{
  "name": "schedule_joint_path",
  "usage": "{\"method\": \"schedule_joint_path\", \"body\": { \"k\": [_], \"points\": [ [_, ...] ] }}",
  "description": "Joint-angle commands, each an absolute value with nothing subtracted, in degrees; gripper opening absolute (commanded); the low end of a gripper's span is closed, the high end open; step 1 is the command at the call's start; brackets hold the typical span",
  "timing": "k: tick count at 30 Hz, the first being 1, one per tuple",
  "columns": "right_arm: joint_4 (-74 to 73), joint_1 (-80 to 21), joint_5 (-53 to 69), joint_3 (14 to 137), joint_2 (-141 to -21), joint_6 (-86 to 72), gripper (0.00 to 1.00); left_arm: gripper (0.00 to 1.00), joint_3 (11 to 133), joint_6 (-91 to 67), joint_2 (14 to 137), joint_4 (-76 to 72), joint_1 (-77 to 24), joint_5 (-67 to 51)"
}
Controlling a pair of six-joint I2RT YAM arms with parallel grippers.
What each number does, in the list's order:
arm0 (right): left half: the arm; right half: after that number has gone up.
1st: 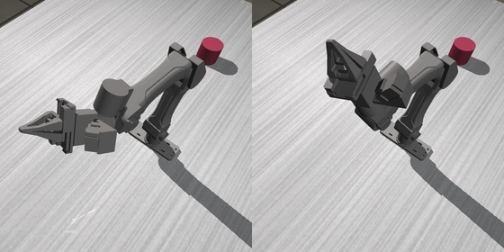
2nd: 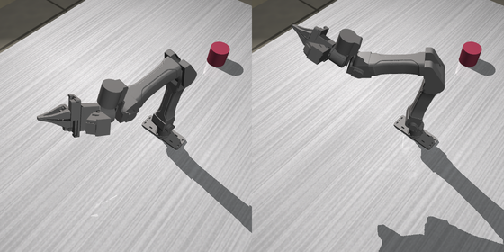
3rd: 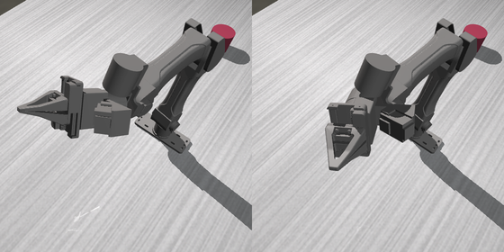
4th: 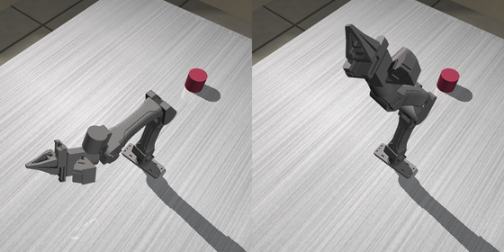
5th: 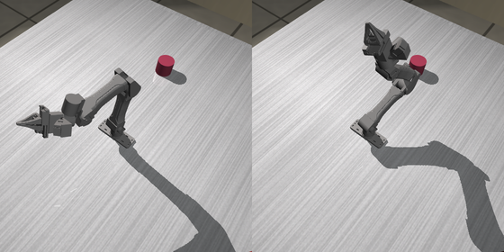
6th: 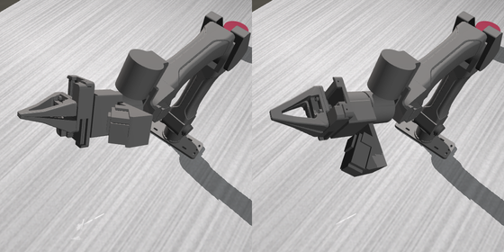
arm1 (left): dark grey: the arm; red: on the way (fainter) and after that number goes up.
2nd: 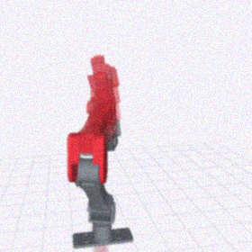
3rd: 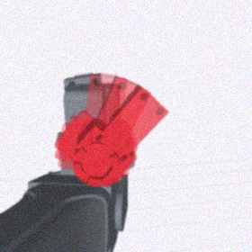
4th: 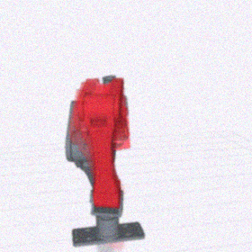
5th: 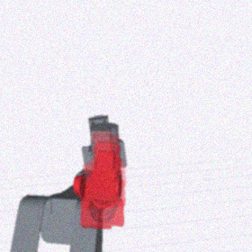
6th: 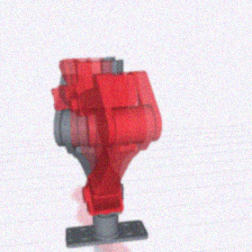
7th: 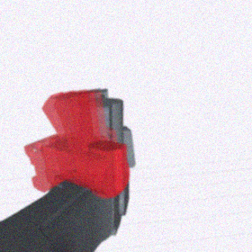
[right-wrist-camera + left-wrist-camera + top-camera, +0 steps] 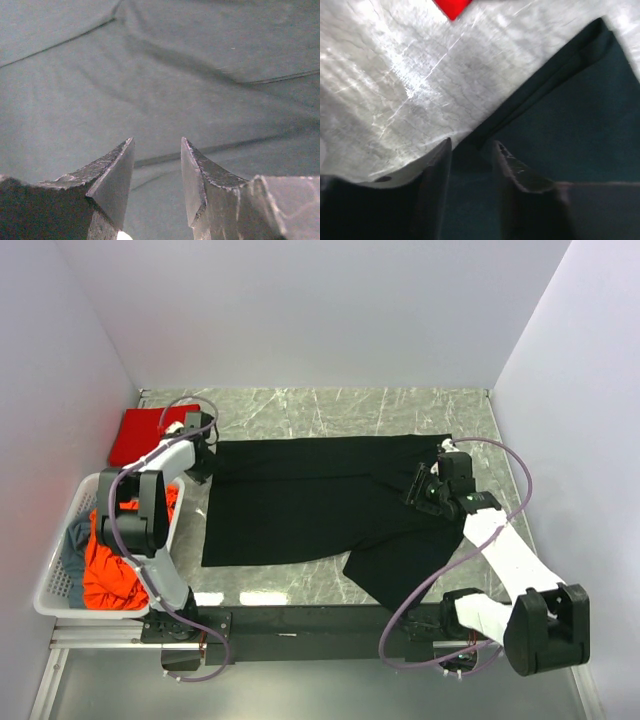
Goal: Fold and stack the t-shirts
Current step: Fold the tshirt
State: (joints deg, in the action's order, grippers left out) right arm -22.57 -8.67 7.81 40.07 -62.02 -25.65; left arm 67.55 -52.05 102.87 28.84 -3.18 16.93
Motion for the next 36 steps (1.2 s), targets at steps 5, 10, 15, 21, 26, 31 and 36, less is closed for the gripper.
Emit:
{"method": "schedule_joint_path", "body": {
  "k": [5, 10, 15, 21, 26, 31, 36],
  "points": [
    [-24.0, -11.1, -1.1, 45.7, -69.2, -23.8, 0.49, 0.76, 73.5, -47.1, 94.1, 30.9, -4.0, 18.5],
    [-25.7, -12.0, -6.1, 49.7, -75.4, -23.3, 0.48, 0.97, 72.9, -40.7, 87.1, 30.6, -7.4, 19.2],
    [-25.9, -12.0, -9.1, 53.2, -80.9, -22.7, 0.47, 0.97, 67.1, -35.3, 80.4, 29.6, -10.1, 21.0],
    [-27.2, -12.4, -11.5, 57.0, -86.7, -22.6, 0.47, 0.95, 58.9, -32.6, 76.5, 25.4, -13.5, 21.8],
    [-26.8, -12.7, -9.8, 57.8, -89.0, -22.3, 0.49, 0.95, 57.7, -31.9, 79.1, 23.9, -14.4, 20.7],
    [-26.7, -13.3, -9.8, 58.4, -92.3, -21.9, 0.49, 0.95, 59.8, -31.7, 81.0, 24.3, -14.5, 21.3],
    [-27.6, -13.9, -11.4, 59.9, -94.7, -22.0, 0.49, 0.95, 60.0, -31.6, 81.4, 24.6, -14.5, 21.0]
  ]
}}
